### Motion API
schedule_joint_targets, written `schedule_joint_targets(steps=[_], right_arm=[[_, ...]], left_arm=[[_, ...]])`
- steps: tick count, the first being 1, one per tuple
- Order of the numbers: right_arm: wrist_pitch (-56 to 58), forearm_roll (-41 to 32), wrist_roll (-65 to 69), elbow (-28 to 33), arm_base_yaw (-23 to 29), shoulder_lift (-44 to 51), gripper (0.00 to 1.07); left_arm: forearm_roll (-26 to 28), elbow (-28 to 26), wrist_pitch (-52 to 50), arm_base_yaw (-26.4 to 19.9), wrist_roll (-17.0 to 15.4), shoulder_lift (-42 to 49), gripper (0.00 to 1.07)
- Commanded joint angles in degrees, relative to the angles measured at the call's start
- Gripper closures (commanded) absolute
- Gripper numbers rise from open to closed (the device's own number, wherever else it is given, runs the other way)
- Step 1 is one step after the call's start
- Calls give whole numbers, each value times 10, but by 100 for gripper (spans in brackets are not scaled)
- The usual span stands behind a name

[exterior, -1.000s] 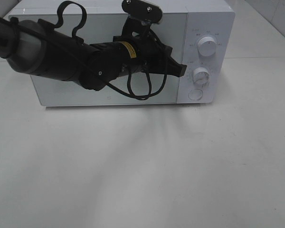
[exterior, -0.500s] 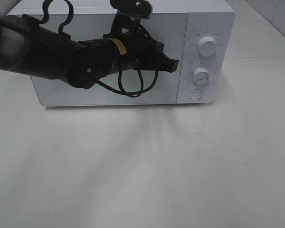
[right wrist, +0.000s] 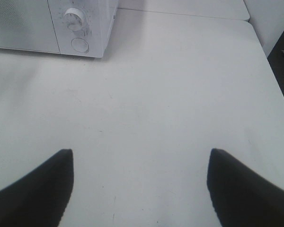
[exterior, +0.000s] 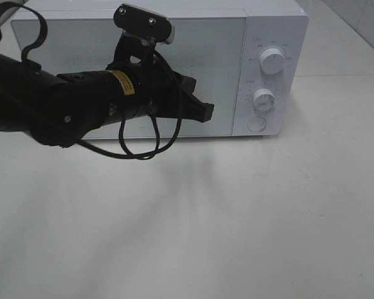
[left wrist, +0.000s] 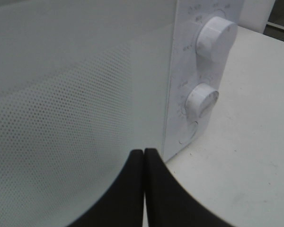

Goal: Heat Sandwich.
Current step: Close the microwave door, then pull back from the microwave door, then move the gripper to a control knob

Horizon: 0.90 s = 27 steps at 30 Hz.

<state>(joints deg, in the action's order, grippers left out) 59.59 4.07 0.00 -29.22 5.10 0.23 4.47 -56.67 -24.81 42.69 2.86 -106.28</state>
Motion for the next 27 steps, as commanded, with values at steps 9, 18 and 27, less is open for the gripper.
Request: schedule_joint_targets(steps=[9, 18, 27], right_arm=[[-3, 0, 0, 2, -4, 15, 31], [-3, 0, 0, 2, -4, 15, 31], [-3, 0, 0, 2, -4, 15, 31]], left_arm=[[13, 63, 164, 14, -23, 94, 65], [18, 63, 391, 14, -29, 172, 4], [-29, 63, 577, 13, -69, 237, 5]])
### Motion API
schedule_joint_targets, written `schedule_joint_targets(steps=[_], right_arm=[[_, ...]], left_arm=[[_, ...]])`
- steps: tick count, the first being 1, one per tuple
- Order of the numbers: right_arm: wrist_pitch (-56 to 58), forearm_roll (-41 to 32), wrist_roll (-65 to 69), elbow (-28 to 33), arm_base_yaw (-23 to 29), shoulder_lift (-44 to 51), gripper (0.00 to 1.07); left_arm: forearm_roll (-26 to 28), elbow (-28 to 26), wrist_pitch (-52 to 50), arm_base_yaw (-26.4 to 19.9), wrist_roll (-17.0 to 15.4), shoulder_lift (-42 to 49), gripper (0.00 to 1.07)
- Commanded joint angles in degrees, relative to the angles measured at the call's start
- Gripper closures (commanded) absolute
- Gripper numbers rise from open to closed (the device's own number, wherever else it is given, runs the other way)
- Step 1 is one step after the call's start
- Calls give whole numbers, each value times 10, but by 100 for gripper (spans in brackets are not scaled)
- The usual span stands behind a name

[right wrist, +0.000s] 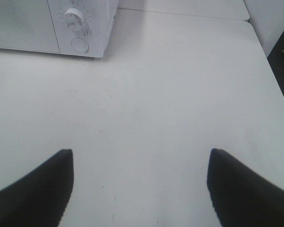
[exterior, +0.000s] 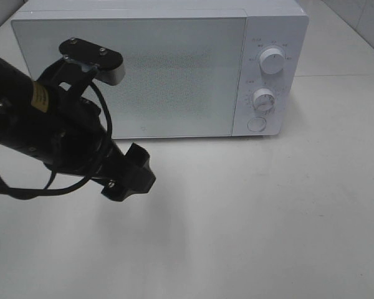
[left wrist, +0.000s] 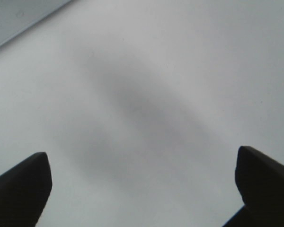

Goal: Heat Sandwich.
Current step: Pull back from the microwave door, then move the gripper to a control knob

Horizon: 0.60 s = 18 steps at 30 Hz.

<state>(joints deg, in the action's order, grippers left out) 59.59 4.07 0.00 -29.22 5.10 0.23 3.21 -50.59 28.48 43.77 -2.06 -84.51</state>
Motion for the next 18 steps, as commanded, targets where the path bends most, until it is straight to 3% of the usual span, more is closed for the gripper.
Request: schedule_joint_targets(steps=[1, 6, 10, 11, 13, 16, 18], right_arm=[[-3, 0, 0, 2, -4, 15, 31], [-3, 0, 0, 2, -4, 15, 31], [-3, 0, 0, 2, -4, 15, 31], [-3, 0, 0, 2, -4, 15, 31], [-3, 0, 0, 2, -4, 15, 31], [-3, 0, 0, 2, -4, 15, 31], [-3, 0, 0, 2, -4, 15, 31]], left_arm=[[-24, 2, 57, 2, -25, 26, 5], [-57, 2, 97, -7, -62, 54, 5], [-50, 2, 123, -58, -57, 66, 5], [-49, 3, 134, -92, -45, 76, 5], [-49, 3, 140, -106, -41, 80, 5], [-46, 4, 168, -183, -23, 107, 5], [-44, 4, 174, -200, -18, 113, 5]])
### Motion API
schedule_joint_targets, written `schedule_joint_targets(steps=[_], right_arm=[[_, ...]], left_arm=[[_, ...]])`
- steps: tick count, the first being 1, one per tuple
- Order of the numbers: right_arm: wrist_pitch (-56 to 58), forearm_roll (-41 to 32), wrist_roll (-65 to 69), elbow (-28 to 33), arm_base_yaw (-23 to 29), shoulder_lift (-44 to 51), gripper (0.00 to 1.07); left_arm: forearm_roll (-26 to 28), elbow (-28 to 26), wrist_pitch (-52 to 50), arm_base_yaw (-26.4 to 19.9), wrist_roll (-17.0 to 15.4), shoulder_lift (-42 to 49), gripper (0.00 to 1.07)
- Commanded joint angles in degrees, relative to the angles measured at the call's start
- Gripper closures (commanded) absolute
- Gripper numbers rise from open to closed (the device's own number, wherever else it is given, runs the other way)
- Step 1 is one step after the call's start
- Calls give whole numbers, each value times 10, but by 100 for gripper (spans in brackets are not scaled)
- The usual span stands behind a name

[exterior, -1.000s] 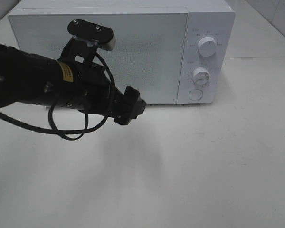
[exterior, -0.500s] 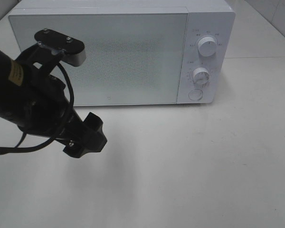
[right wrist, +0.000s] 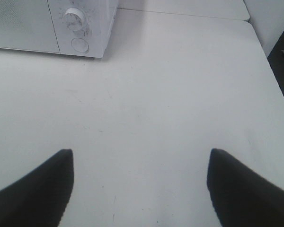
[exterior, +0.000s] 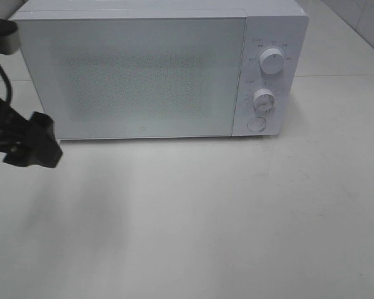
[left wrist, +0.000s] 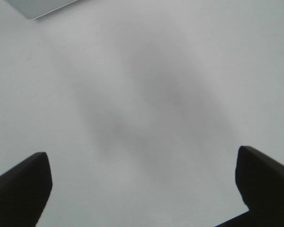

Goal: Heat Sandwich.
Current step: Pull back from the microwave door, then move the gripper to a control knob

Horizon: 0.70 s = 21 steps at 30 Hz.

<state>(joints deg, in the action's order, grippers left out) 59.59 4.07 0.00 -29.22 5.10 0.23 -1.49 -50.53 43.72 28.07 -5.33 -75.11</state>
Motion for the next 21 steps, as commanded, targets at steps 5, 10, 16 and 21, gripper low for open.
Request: schedule_joint_targets(steps=[5, 10, 16, 21], right_arm=[[-3, 0, 0, 2, -4, 15, 31], [-3, 0, 0, 2, -4, 15, 31], [-3, 0, 0, 2, -4, 15, 31], [-3, 0, 0, 2, -4, 15, 31]], left_arm=[[23, 3, 58, -135, 53, 64, 5], [42, 3, 103, -214, 87, 116, 5], [48, 33, 142, -303, 89, 214, 5], [45, 65, 186, -319, 89, 296, 5]])
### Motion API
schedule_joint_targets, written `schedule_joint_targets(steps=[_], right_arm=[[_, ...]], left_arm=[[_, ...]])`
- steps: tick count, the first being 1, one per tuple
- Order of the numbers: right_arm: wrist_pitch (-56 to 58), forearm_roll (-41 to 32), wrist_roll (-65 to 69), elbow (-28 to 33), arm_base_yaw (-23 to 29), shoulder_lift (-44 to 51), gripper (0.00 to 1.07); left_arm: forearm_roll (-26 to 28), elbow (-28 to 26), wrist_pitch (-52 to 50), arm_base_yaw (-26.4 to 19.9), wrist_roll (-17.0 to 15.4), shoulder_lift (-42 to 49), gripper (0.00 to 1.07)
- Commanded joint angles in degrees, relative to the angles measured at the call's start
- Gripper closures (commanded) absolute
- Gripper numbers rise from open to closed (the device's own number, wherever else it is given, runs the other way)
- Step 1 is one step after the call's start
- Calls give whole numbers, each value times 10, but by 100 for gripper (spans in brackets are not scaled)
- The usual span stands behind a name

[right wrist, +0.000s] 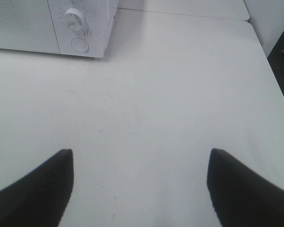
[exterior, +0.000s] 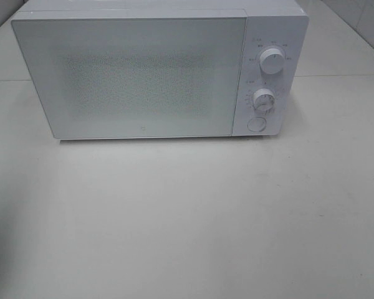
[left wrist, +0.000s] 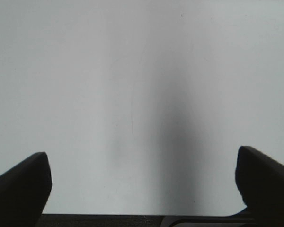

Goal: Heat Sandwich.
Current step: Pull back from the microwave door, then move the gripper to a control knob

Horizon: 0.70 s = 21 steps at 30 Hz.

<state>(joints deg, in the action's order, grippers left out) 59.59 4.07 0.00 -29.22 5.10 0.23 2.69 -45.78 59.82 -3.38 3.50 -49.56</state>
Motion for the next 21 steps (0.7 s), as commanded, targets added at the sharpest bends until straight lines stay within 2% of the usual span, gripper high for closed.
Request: schedule_joint_targets(steps=[1, 11, 15, 16, 21], right_arm=[[-3, 0, 0, 2, -4, 15, 31], [-3, 0, 0, 2, -4, 15, 31], [-3, 0, 0, 2, -4, 15, 31], [-3, 0, 0, 2, -4, 15, 31], [-3, 0, 0, 2, -4, 15, 31]], left_arm=[[3, 17, 25, -5, 1, 40, 5], [11, 85, 74, -5, 1, 201, 5], [25, 123, 74, -5, 1, 242, 5], [25, 148, 68, -5, 1, 272, 5], [12, 151, 52, -5, -4, 353, 5]])
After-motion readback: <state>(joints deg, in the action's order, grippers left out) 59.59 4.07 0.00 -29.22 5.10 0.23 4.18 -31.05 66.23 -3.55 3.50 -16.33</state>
